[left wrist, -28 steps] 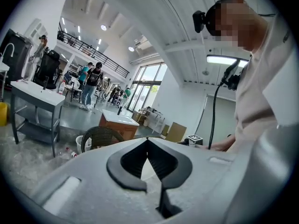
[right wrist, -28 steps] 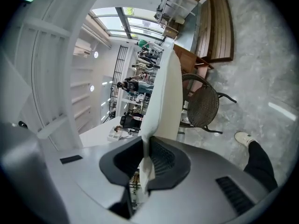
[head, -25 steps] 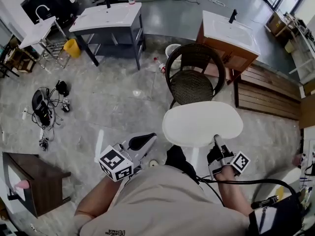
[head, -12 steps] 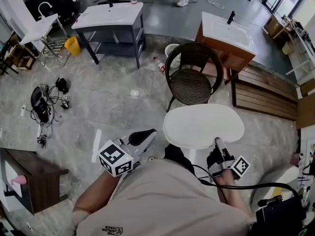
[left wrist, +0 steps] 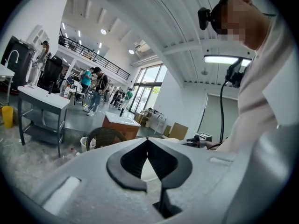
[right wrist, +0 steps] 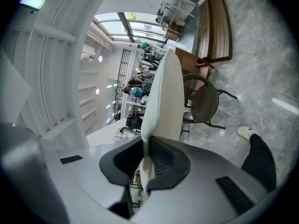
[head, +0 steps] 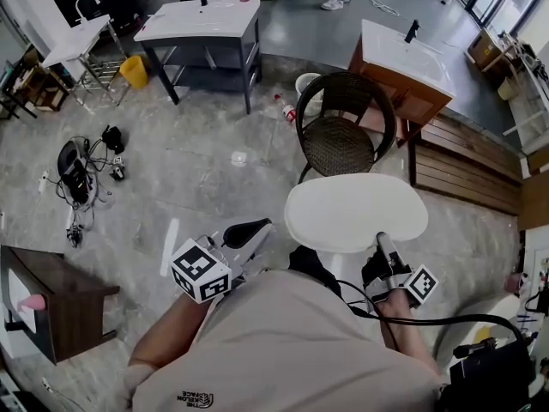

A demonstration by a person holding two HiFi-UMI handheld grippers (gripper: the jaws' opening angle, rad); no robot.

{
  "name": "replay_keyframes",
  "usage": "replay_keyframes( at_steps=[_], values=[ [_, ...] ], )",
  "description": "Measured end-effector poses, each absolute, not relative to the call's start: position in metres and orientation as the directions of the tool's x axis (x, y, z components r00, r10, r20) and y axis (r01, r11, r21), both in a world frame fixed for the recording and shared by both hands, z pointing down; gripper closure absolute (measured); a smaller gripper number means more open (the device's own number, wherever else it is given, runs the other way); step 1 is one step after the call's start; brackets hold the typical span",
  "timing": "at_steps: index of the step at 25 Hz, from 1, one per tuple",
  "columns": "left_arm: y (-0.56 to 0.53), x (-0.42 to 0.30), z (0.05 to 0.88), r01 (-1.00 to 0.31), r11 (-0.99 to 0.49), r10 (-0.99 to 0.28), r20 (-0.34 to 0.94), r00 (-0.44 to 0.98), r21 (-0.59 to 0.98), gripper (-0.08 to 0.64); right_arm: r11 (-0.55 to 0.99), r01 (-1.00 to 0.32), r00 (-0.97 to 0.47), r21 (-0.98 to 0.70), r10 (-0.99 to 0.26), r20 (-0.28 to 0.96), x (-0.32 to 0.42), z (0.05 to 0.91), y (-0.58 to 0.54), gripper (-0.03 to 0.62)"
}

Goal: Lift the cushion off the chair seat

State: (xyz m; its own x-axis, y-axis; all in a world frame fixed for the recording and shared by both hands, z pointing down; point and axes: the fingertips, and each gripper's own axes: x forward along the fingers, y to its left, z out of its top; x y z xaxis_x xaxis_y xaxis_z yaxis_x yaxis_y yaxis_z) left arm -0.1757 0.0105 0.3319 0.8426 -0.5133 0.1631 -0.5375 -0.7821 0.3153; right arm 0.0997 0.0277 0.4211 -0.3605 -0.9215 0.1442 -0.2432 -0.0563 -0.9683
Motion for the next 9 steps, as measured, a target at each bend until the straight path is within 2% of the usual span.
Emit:
replay_keyframes(
  at_steps=[9],
  values=[
    [0.0089,-0.1813,0.3337,-0.547,-0.773,-0.525,0.158,0.836,0.323,0.552,-0.039,-0.249,-0.378,-0.968,-0.916,0.134,0.0929,0.4208,0.0216,0.546]
  ],
)
